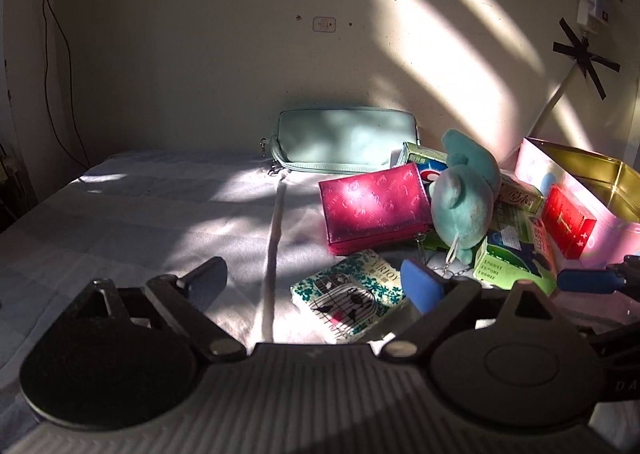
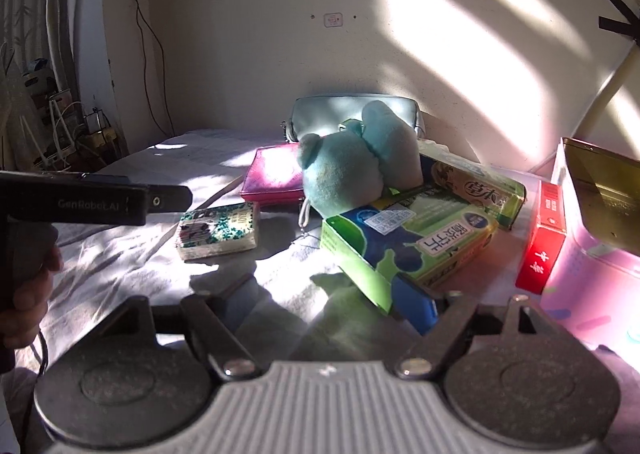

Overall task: Organize objects
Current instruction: 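Grasp the floral tissue pack with the left gripper, then lower the tissue pack into the tin and open the left gripper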

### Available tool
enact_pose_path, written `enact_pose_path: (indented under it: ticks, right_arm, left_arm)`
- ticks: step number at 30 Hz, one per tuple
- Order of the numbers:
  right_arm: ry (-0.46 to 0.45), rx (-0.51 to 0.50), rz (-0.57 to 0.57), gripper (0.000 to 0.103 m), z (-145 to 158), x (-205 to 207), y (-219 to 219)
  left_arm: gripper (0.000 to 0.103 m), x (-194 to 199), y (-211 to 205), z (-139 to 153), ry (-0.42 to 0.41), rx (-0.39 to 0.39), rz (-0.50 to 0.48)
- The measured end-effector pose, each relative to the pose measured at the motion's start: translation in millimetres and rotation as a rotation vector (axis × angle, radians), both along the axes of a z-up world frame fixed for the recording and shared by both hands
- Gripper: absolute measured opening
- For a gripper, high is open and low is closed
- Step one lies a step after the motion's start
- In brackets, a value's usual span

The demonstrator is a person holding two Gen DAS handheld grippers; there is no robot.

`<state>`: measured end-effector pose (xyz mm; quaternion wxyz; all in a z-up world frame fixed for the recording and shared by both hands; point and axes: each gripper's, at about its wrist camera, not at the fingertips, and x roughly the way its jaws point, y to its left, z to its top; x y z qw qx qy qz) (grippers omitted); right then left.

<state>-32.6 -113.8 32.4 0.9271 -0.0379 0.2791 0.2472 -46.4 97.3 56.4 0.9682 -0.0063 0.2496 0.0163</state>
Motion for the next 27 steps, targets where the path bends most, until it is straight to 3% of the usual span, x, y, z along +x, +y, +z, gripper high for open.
enact_pose_path:
  ticks: [3,5,6,9,10,11,14,18,23,27]
  right_arm:
    - [-0.041,-0.059,0.129,0.076,6,7,38]
    - [-0.053,-0.102,0.182,0.077,2,17,59]
    - [-0.042,-0.127,0.206,0.077,-3,27,71]
    - [0.01,-0.16,0.241,0.082,-20,55,97]
    - [0.038,-0.162,0.25,0.083,-26,63,102]
    - [0.053,-0.127,0.254,0.081,-27,67,103]
    - [0.049,-0.09,0.23,0.076,-23,62,97]
    - [-0.067,-0.04,0.148,0.075,-4,29,60]
    - [-0.284,-0.039,-0.047,0.075,25,-10,-3]
    - [-0.338,-0.057,-0.229,0.076,34,-11,-64]
  left_arm:
    - [0.091,11,24,-2,0.082,-0.148,-0.019]
    - [0.071,20,32,-8,0.145,-0.244,-0.049]
    - [0.069,25,33,-12,0.169,-0.278,-0.07]
    - [0.057,43,29,-28,0.219,-0.317,-0.073]
    - [0.049,51,28,-36,0.25,-0.341,-0.073]
    - [0.046,52,27,-38,0.231,-0.367,-0.071]
    - [0.04,46,8,-30,0.202,-0.299,-0.07]
    - [0.04,25,-35,2,0.11,-0.184,-0.166]
    - [0.04,23,-104,39,0.0,-0.112,-0.336]
    - [0.04,40,-181,37,-0.037,-0.048,-0.47]
